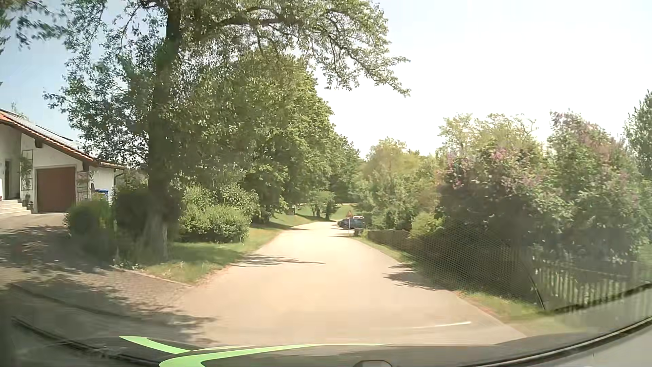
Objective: Follow the waypoints while adhering to traffic rules and regulations
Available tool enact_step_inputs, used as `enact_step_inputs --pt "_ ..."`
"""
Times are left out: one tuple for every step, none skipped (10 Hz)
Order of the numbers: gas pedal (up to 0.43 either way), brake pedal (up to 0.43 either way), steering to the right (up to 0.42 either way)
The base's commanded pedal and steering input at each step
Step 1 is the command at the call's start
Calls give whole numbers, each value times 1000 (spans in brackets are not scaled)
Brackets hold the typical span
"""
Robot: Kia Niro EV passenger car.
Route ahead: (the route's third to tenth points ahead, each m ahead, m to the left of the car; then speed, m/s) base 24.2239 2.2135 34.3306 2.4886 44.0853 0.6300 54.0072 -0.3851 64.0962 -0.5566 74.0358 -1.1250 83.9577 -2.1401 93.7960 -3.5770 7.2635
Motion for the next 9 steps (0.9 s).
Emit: enact_step_inputs --pt "0 116 -17" --pt "0 128 -20" --pt "0 128 -23" --pt "0 134 -24" --pt "0 140 -25" --pt "0 146 -25" --pt "0 146 -28" --pt "0 159 -28" --pt "0 171 -28"
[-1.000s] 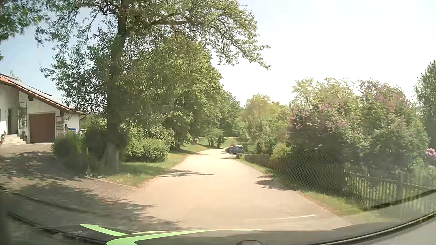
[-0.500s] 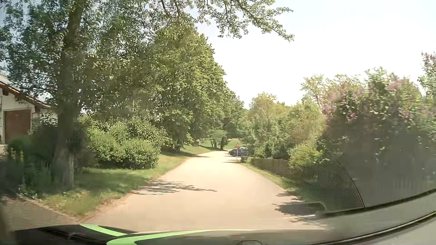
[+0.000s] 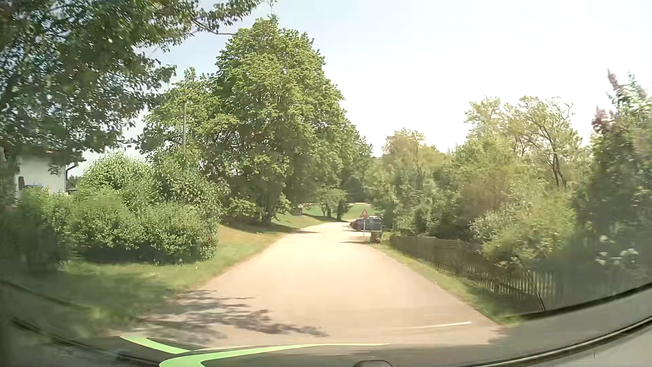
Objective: Follow the waypoints while adhering to traffic rules and regulations
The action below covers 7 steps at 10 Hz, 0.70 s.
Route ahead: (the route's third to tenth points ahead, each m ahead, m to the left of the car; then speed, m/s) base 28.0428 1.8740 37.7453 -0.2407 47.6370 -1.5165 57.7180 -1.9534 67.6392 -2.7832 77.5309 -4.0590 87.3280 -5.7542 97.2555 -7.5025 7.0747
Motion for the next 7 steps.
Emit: enact_step_inputs --pt "0 171 -28" --pt "0 171 -28" --pt "0 171 -29" --pt "0 177 -28" --pt "0 177 -28" --pt "0 165 -29" --pt "0 159 -28"
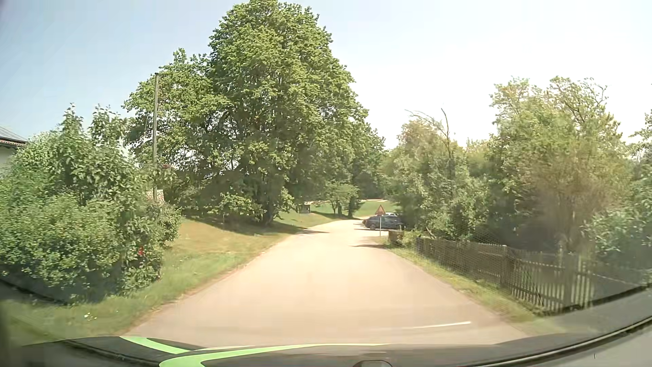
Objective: Follow the waypoints while adhering to traffic rules and regulations
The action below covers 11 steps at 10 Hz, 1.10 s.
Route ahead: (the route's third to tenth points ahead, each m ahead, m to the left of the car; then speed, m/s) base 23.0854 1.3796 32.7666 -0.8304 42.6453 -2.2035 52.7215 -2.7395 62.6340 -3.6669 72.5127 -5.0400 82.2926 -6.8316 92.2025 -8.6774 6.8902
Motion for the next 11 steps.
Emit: enact_step_inputs --pt "0 159 -28" --pt "0 146 -26" --pt "0 122 -25" --pt "0 122 -25" --pt "0 122 -24" --pt "0 128 -22" --pt "0 128 -21" --pt "0 128 -17" --pt "0 128 -13" --pt "0 122 -12" --pt "0 110 -12"
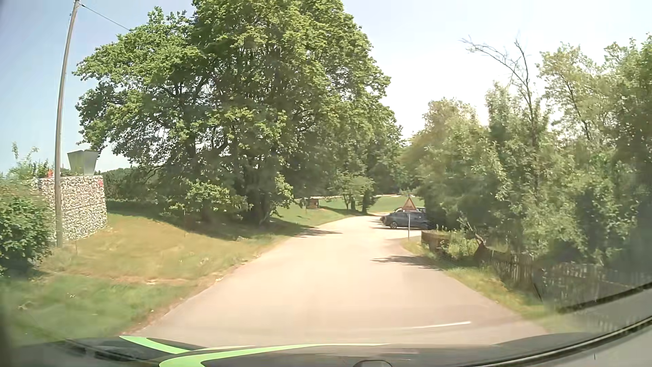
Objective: Follow the waypoints while adhering to traffic rules and regulations
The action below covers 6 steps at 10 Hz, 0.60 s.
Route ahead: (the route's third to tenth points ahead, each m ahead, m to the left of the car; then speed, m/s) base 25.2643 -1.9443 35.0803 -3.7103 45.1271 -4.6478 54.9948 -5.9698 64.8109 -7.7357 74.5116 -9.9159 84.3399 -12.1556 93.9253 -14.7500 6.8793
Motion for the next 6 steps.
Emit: enact_step_inputs --pt "0 122 -12" --pt "0 134 -12" --pt "0 140 -12" --pt "0 146 -7" --pt "0 165 -1" --pt "0 189 1"
